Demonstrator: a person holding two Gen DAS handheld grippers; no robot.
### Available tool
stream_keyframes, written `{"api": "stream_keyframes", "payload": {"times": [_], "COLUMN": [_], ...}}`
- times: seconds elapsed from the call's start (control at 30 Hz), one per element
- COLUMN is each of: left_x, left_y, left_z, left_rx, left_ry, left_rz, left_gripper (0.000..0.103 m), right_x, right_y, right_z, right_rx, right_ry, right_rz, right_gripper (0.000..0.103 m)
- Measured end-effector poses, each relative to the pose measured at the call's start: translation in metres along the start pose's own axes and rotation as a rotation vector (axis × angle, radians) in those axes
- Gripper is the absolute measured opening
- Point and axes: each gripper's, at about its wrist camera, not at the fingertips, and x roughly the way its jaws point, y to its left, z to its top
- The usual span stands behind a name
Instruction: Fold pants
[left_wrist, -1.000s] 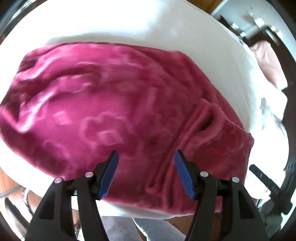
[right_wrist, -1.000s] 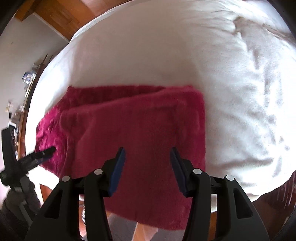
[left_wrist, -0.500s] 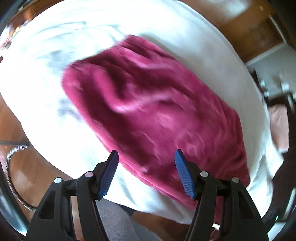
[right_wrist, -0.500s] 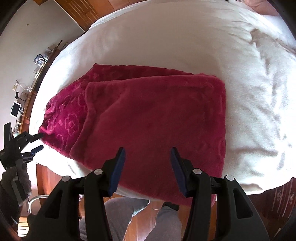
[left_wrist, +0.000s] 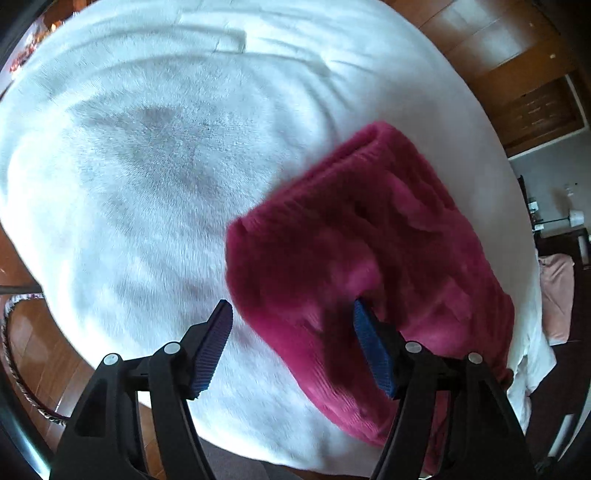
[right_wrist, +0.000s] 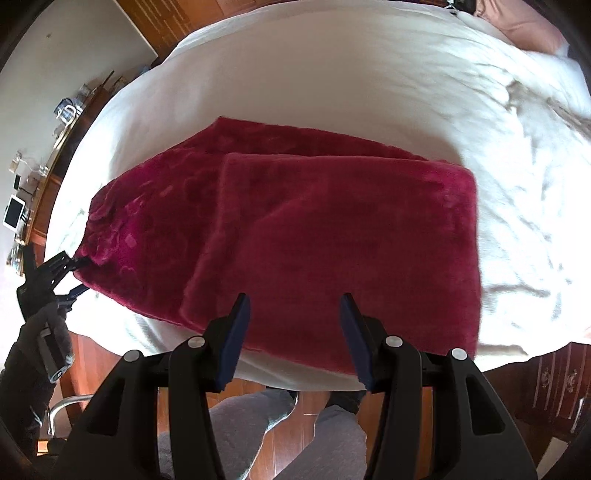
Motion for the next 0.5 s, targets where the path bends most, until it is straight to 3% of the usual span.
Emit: {"api": "stream_keyframes", "payload": {"times": [0.2, 0.37, 0.47, 0.5], "left_x": [0.028, 0.041, 0.042, 0.042], "left_y": [0.011, 0.018, 0.024, 0.027], "left_z": [0.015, 0.014, 0.012, 0.012], "left_rx": [0.018, -0.025, -0.052, -0.063], "left_ry": [0.055, 0.068, 0.076, 0.083], "left_rz": [-0.043, -0.099, -0.153, -0.186], "left_gripper": [0.074, 0.076, 0.074, 0.068], "right_x": [0.006, 0.010, 0.009, 0.008], "right_y": [0.037, 0.052, 0.057, 0.059], "right_z": [0.001, 0.000, 0.004, 0.005], "right_rx": [-0.027, -0.057, -0.065, -0.066], "right_ry": [0.015, 0.043, 0.046, 0.043], "right_rz": [-0.013, -0.038, -0.056, -0.059], "right_gripper": [0.052, 0.052, 0.052, 0.052]}}
